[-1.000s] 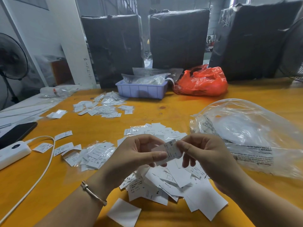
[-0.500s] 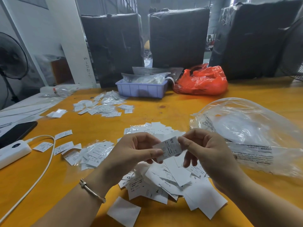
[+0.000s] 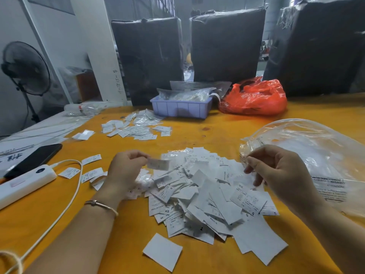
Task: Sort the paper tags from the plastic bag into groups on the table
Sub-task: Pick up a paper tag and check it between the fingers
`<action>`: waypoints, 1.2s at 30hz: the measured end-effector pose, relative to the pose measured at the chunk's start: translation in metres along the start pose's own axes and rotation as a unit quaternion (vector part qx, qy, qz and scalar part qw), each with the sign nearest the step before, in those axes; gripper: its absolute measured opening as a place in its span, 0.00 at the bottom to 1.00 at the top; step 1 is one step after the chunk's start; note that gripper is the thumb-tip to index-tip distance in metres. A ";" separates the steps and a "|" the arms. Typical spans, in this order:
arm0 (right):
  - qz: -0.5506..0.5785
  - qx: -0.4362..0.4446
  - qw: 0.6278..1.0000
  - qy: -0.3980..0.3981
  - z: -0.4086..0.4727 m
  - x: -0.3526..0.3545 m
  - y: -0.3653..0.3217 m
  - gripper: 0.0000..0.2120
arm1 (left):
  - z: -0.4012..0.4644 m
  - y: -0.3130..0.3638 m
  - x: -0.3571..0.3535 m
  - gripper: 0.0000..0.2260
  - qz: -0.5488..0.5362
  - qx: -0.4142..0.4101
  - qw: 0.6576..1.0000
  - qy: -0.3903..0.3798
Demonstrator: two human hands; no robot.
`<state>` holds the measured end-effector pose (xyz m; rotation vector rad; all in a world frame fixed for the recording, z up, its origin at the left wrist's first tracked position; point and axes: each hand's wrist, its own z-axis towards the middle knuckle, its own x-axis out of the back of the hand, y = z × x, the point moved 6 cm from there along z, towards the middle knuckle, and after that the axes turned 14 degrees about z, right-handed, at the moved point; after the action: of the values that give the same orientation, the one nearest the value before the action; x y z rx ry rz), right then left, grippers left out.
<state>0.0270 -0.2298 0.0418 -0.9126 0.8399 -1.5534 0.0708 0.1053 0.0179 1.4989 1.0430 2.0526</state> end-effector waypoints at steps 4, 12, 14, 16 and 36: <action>-0.047 -0.002 0.998 0.028 0.009 0.016 0.007 0.06 | 0.012 -0.021 0.015 0.10 0.132 0.048 0.990 0.029; -0.332 0.013 0.933 0.140 0.015 0.048 -0.006 0.04 | 0.009 -0.028 0.021 0.09 0.360 0.090 0.928 0.005; -0.408 0.015 0.902 0.142 0.017 0.054 -0.009 0.02 | 0.007 -0.024 0.016 0.13 0.370 0.069 0.926 0.010; -0.467 -0.029 0.878 0.103 0.020 0.056 -0.002 0.06 | 0.006 -0.018 0.013 0.17 0.357 0.042 0.933 0.026; -0.484 -0.169 0.856 0.064 0.022 0.065 0.019 0.08 | -0.022 0.026 -0.027 0.12 0.132 -0.182 0.974 -0.003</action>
<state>0.0478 -0.2975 0.0420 -1.6659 0.7928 -2.3871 0.0627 0.0628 0.0166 1.5082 0.4447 2.2613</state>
